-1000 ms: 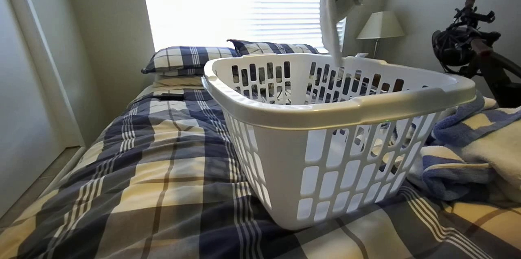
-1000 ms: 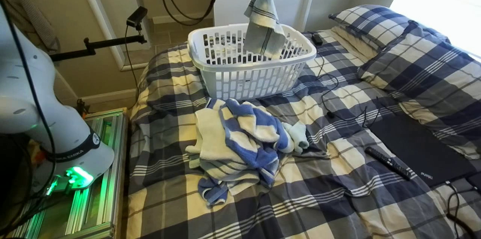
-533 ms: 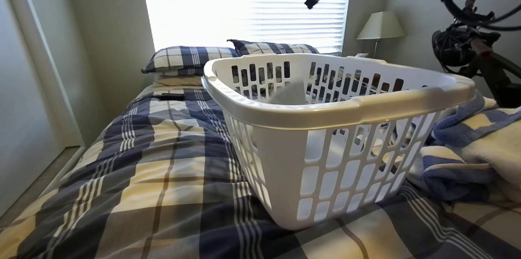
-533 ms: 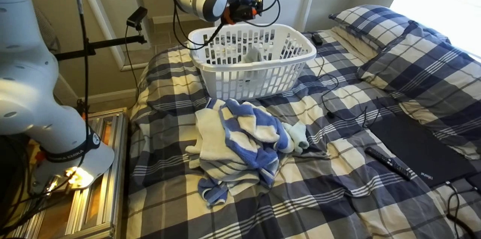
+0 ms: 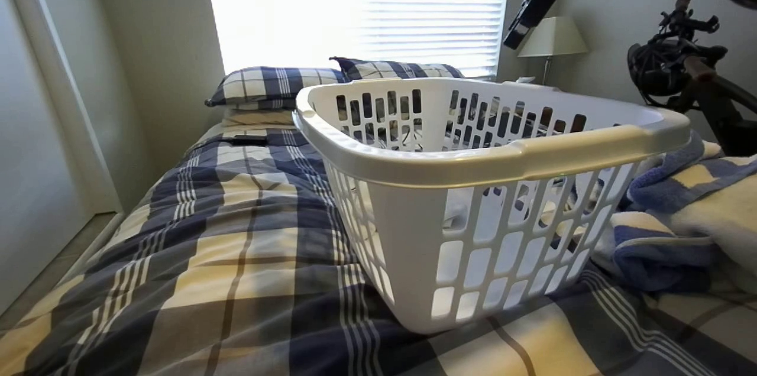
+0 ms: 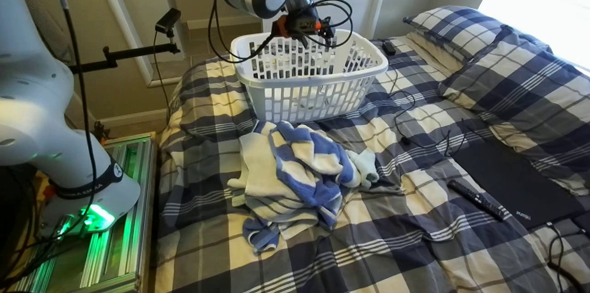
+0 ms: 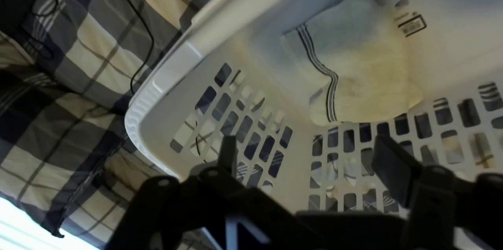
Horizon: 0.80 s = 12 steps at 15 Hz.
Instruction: Put the towel inside the basket
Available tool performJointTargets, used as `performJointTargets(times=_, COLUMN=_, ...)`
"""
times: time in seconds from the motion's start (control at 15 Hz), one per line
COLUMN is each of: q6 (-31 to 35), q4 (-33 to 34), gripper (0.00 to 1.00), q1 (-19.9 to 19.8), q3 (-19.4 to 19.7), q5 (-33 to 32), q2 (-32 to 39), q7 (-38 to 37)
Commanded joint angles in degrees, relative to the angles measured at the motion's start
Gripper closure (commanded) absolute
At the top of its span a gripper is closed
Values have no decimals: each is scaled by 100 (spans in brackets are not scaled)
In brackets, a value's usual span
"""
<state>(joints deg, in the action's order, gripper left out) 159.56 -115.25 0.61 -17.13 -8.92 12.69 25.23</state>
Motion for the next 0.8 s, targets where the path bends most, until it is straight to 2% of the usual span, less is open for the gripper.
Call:
performJointTargets(times=0.0, q6=-1460, q4=-212, gripper=0, q1=259, q3=333, q5=20, q2=-888, q7=-386)
performJointTargets(times=0.07, q6=-2005, q4=-191, gripper=0, q1=343, q3=441, q5=-111, q2=-1122, q7=-628)
performJointTargets(times=0.4, q6=-4163, q4=75, gripper=0, q1=356, q3=752, q5=129, q2=-1843, q7=-873)
performJointTargets(times=0.6, q6=-4723, q4=-100, gripper=0, q1=167, q3=1173, q5=257, q2=-2230, q7=-1095)
performJointTargets(times=0.73, q6=-4763, q4=-135, gripper=0, q1=43, q3=1570, q5=723, q2=-2335, q7=-878)
